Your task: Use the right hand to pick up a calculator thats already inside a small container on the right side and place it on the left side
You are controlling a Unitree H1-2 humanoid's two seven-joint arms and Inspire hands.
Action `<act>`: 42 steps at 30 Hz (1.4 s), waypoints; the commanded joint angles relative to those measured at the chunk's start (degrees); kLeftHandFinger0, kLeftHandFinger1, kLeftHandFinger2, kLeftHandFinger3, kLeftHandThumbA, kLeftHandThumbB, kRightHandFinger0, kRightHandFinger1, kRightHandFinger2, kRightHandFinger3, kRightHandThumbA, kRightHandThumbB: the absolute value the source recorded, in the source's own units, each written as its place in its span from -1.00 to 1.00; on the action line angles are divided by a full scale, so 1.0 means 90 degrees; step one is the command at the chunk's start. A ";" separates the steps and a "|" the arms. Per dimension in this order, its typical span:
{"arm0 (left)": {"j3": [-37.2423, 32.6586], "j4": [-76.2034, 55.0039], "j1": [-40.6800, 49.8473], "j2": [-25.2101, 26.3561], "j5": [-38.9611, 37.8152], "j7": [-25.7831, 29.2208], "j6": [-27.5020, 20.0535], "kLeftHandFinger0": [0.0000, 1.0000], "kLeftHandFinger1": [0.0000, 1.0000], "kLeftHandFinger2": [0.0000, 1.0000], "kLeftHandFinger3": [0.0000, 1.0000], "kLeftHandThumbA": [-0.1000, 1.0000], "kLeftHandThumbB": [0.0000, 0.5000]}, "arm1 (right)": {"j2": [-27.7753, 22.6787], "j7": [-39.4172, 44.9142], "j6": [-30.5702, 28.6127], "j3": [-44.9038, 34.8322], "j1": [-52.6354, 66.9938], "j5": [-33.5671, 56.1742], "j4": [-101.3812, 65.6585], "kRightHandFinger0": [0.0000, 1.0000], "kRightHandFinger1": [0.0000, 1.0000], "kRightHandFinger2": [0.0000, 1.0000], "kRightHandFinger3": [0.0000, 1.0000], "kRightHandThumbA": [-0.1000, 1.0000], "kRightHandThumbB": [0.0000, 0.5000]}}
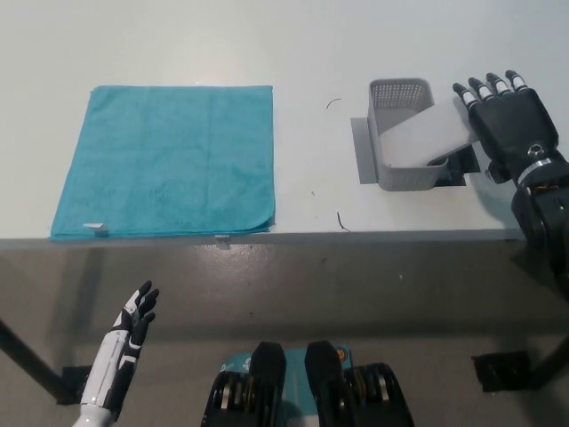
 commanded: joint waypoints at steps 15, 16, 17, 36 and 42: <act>0.0061 -0.0145 0.0095 0.0087 0.0034 0.0058 -0.0283 1.00 1.00 1.00 1.00 1.00 -0.82 | 0.0279 -0.0807 0.0024 0.0385 -0.0962 -0.0064 0.1110 1.00 1.00 1.00 1.00 1.00 0.95; 0.0060 -0.0138 0.0092 0.0085 0.0036 0.0062 -0.0294 1.00 1.00 1.00 1.00 1.00 -0.82 | 0.0284 -0.0869 0.0007 0.0414 -0.1007 -0.0052 0.1228 1.00 1.00 1.00 1.00 1.00 0.96; 0.0060 -0.0126 0.0088 0.0086 0.0035 0.0062 -0.0308 1.00 1.00 1.00 1.00 1.00 -0.82 | 0.0304 -0.0951 -0.0005 0.0434 -0.1071 -0.0012 0.1415 1.00 1.00 1.00 1.00 1.00 0.96; 0.0058 -0.0129 0.0024 0.0104 0.0069 0.0066 -0.0276 1.00 1.00 1.00 1.00 1.00 -0.83 | 0.0463 -0.6007 -0.0939 0.0504 -0.1627 0.0392 0.3816 -1.00 -0.96 -0.28 -0.53 -1.00 0.23; 0.0051 -0.0144 0.0027 0.0103 0.0011 0.0031 -0.0281 1.00 1.00 1.00 1.00 1.00 -0.84 | 0.0413 -0.6427 -0.1082 0.0505 -0.1612 0.0419 0.3743 -1.00 -1.00 -0.85 -0.02 -1.00 0.15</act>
